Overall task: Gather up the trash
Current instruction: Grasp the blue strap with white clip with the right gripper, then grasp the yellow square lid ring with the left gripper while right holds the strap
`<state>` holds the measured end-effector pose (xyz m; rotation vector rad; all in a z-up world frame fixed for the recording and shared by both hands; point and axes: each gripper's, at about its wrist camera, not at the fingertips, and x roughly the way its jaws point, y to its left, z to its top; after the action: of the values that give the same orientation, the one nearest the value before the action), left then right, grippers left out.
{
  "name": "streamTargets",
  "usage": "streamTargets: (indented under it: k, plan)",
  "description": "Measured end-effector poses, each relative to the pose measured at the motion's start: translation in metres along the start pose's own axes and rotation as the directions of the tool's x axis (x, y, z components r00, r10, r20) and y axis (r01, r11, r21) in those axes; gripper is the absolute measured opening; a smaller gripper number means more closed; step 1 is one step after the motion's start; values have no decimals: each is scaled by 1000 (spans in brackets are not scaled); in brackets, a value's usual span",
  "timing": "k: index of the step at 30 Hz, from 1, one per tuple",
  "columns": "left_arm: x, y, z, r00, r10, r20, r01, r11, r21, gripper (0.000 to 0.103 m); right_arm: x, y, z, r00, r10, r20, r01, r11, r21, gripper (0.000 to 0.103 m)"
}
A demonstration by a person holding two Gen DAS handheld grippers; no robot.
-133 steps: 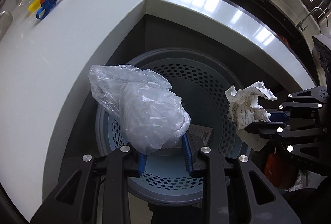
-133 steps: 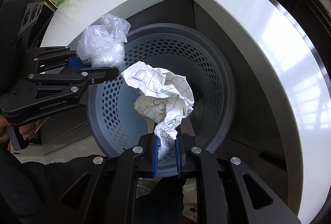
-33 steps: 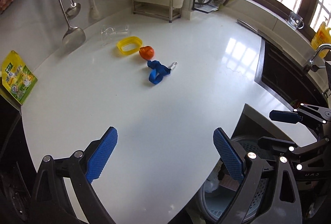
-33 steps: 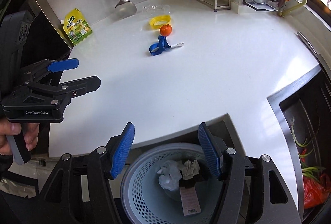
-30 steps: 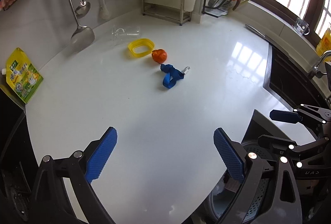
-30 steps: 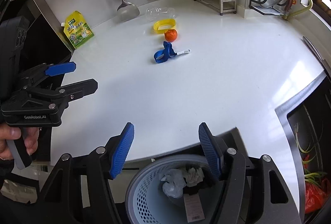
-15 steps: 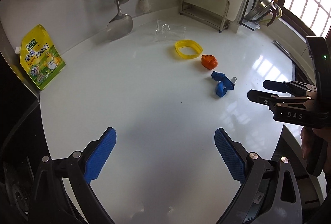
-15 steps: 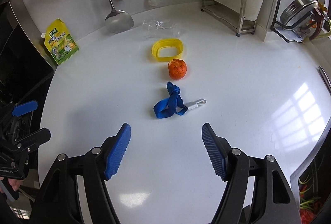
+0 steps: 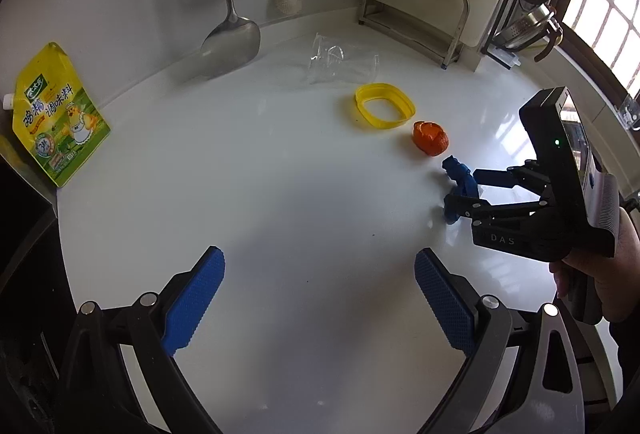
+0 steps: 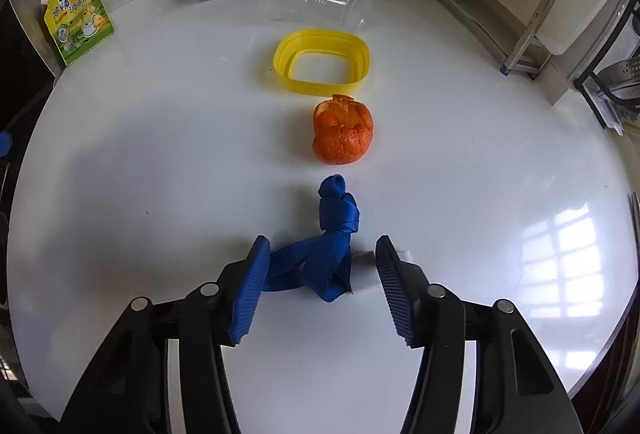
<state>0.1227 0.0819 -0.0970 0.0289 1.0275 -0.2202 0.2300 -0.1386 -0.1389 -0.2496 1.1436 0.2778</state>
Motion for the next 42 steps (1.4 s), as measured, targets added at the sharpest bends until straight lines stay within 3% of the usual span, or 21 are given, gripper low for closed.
streamTargets:
  k: [2, 3, 11, 20, 25, 32, 36, 42]
  plan:
    - [6, -2, 6, 1000, -6, -2, 6, 1000, 4, 94, -1, -3, 1, 1000, 7, 8, -7, 1000, 14, 30]
    - [9, -4, 9, 1000, -9, -5, 9, 1000, 6, 94, -1, -6, 1, 1000, 23, 2, -23, 999, 26, 3]
    - [39, -24, 41, 999, -45, -12, 46, 999, 27, 94, -34, -38, -16, 993, 84, 81, -95, 986, 140, 3]
    - [85, -57, 111, 995, -94, -14, 94, 995, -15, 94, -81, -53, -50, 984, 98, 145, -127, 971, 202, 2]
    - [123, -76, 140, 997, -52, -54, 50, 998, -38, 94, -93, -61, -67, 985, 93, 144, -125, 966, 228, 3]
    - [173, -84, 144, 990, 49, -131, -55, 998, -39, 94, -113, -69, -82, 978, 102, 180, -147, 956, 254, 3]
    - [189, -84, 144, 985, 46, -165, -53, 998, -39, 81, -121, -73, -82, 975, 103, 197, -152, 954, 257, 3]
    - [190, -81, 150, 988, 47, -145, -54, 997, -51, 71, -129, -75, -88, 974, 110, 200, -160, 954, 254, 3]
